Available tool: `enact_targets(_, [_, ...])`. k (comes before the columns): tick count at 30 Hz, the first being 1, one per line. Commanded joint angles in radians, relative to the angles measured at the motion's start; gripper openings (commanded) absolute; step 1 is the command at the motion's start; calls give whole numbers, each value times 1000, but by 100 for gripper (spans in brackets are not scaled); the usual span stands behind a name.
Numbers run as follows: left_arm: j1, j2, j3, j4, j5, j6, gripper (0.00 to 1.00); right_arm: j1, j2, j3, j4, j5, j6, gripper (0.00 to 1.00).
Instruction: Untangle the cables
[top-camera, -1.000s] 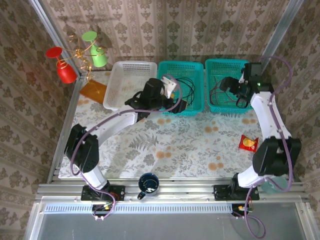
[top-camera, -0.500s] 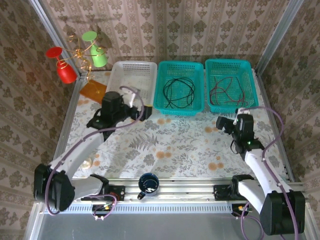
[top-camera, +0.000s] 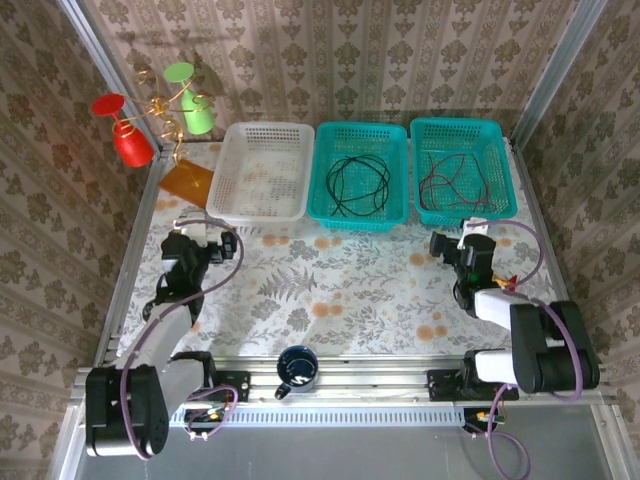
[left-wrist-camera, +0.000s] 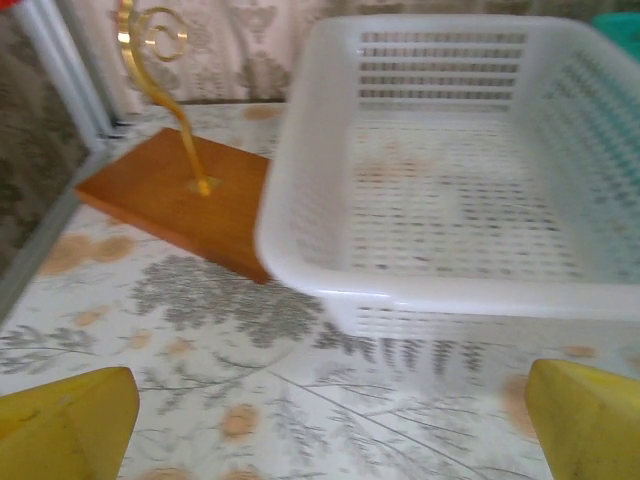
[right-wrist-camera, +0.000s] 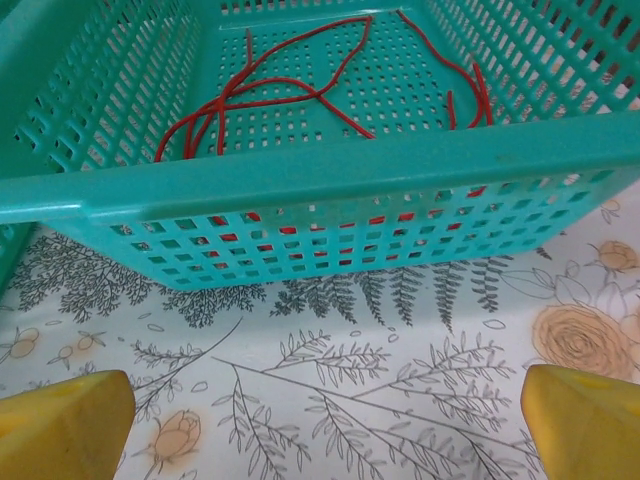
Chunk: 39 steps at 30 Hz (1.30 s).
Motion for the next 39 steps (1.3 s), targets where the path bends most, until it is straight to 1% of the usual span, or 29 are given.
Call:
enact_targets(1, [29,71,-16,189,-25,75,100,-4,104,15,252,-36,-27,100])
enact_targets(3, [36,139,-37,264,-12,80,100,2,184,-3,366,-49,-41,100])
enact_targets(4, [39,174,-52,312,-6,80,100,6,200,-5,396,-52,-49,100])
enact_targets(6, [41,265,-87,453,-5,56,100,6,165,30,269,-74,-56,100])
enact_targets(8, [41,362,-113,608,28,71,100,6,180,39,276,-96,-65,100])
enact_targets(13, [45,510,-137,782,6,59,100,12,180,55,244,-97,-74,100])
enact_targets(15, [43,575,-135,841,6,56,100,14,182,87,187,-85,-71,100])
enact_targets(16, [43,583,-126,843,12,62,100,15,184,97,172,-82,-70,100])
enact_targets(18, [43,548,-86,711,0,58,100,19,185,99,169,-77,-73,100])
enact_targets(20, [42,551,-42,640,-2,60,100,20,184,100,169,-76,-74,100])
enact_targets(23, [40,544,49,455,11,70,100,20,185,100,168,-76,-74,100])
enact_targets(25, [30,546,48,461,-4,78,100,21,184,101,166,-76,-74,100])
enact_targets(39, [29,546,43,469,-5,77,100,23,185,104,158,-86,-81,100])
